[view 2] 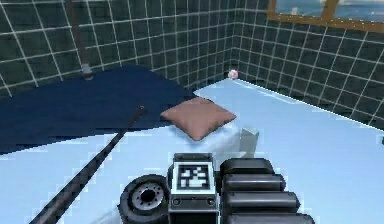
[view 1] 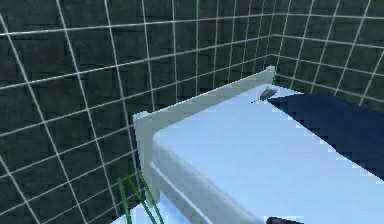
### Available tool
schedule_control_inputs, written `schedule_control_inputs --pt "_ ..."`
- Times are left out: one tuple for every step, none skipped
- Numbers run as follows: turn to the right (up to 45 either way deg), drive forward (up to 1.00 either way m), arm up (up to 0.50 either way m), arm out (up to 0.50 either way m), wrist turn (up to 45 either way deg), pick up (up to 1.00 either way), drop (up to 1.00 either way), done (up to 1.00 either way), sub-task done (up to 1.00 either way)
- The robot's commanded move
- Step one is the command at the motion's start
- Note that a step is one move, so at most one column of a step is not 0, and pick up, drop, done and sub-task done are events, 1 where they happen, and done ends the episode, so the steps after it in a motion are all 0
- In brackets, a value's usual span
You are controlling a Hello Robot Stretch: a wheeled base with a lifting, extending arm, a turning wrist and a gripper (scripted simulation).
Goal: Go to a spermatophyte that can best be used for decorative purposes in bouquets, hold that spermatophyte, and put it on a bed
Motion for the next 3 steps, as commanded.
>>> schedule_control_inputs --pt "-45.0 0.0 0.0 0.0 0.0 0.0 0.0 0.0 0.0" --pt "-33.0 0.0 0.0 0.0 0.0 0.0 0.0 0.0 0.0" --pt "45.0 0.0 0.0 0.0 0.0 0.0 0.0 0.0 0.0"
